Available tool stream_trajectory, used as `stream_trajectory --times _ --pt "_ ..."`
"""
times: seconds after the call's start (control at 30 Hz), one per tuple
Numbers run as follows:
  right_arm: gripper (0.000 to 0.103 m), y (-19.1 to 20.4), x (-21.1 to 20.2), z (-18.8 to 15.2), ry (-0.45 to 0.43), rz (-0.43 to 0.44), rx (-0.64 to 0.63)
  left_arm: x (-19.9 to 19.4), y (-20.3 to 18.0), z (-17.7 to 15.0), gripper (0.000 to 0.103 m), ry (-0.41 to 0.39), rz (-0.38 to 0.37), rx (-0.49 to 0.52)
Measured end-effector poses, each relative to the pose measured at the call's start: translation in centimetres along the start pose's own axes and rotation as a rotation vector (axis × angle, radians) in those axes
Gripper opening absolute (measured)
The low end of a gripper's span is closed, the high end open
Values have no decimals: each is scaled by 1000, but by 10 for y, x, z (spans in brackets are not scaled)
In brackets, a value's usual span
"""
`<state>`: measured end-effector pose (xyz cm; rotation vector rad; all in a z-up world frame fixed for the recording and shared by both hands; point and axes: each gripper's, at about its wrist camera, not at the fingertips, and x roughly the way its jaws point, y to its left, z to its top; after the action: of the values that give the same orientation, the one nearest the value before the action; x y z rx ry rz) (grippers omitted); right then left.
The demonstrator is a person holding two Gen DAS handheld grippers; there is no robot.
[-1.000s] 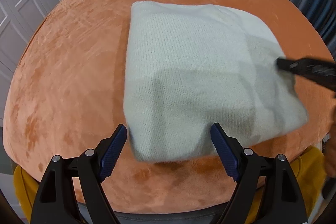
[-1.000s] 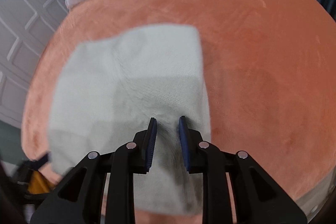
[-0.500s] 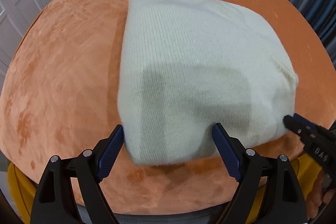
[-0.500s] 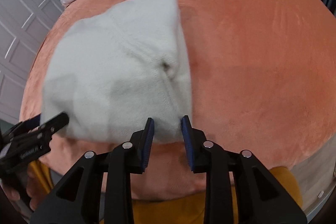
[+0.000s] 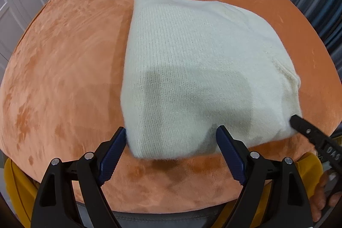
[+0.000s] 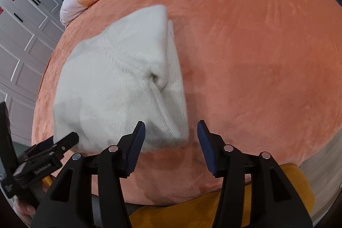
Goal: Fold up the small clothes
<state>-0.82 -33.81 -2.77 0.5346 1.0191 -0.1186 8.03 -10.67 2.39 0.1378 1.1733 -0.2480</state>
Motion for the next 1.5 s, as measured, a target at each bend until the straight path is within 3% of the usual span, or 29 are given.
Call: stream_trajectory --times 0.13,0.47,0.5,0.57,0.67,0.77,0.87,1.0,1.07,1.13,1.23,1.5 --pt "59 -8 9 -1 -7 28 14 -3 4 0 83 8 -29 -15" --pt "68 -17 35 18 46 252 73 13 70 29 86 12 -324 -291" --pt "73 -14 38 21 51 259 71 18 71 33 86 20 -341 -302" --pt "76 -9 43 26 57 265 58 28 68 40 86 34 -334 -301" --pt "84 -3 52 36 68 290 49 43 62 48 98 43 -353 -290" --pt "85 -7 64 46 83 350 73 55 60 51 98 57 -376 -303" --pt "77 -3 70 53 89 352 64 57 56 49 98 58 -386 -301" --pt "35 7 55 57 65 357 20 44 57 49 80 50 -402 -283" --pt "33 21 30 59 10 370 -14 29 61 50 68 34 -434 -281" --pt "32 43 9 58 -37 348 -73 11 64 53 63 1 -470 -261" --pt "32 76 -18 55 -90 335 -131 -23 68 59 60 -78 -468 -192" --pt "31 162 -69 41 -275 390 -257 -98 123 65 58 -261 -503 -137"
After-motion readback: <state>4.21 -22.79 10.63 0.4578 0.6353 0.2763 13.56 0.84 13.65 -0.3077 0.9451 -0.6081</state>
